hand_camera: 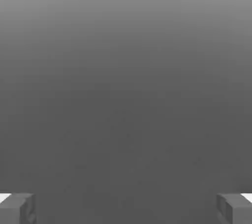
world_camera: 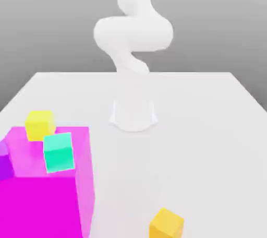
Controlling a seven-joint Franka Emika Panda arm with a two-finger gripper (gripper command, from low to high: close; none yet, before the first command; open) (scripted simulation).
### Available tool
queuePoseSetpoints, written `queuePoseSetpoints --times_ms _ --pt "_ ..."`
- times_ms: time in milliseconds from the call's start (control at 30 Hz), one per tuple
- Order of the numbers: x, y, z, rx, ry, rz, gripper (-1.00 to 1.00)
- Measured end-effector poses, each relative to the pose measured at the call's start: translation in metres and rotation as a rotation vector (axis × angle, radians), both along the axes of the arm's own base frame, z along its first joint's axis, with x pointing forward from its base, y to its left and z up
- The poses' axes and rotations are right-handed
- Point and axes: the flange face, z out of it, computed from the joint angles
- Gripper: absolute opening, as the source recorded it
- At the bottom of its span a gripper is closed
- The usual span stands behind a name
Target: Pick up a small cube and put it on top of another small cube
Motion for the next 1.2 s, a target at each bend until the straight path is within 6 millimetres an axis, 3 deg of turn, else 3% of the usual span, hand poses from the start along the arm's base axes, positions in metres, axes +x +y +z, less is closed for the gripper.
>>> queuePoseSetpoints --times_ms 233,467,667,867,1033,1067,1200 --pt "0.078 0.017 -0.111 -0.128 0.191 0.188 0.0" --pt "0.121 0.035 -0.235 -0.226 0.371 0.395 0.0" --pt "0.131 0.054 -0.348 -0.287 0.519 0.594 0.0" --pt "0.117 0.064 -0.459 -0.32 0.661 0.795 0.0" --pt "0.113 0.066 -0.531 -0.322 0.682 0.829 0.0" --pt "0.112 0.066 -0.539 -0.322 0.682 0.83 -1.0" --pt "0.112 0.066 -0.539 -0.322 0.684 0.83 -1.0"
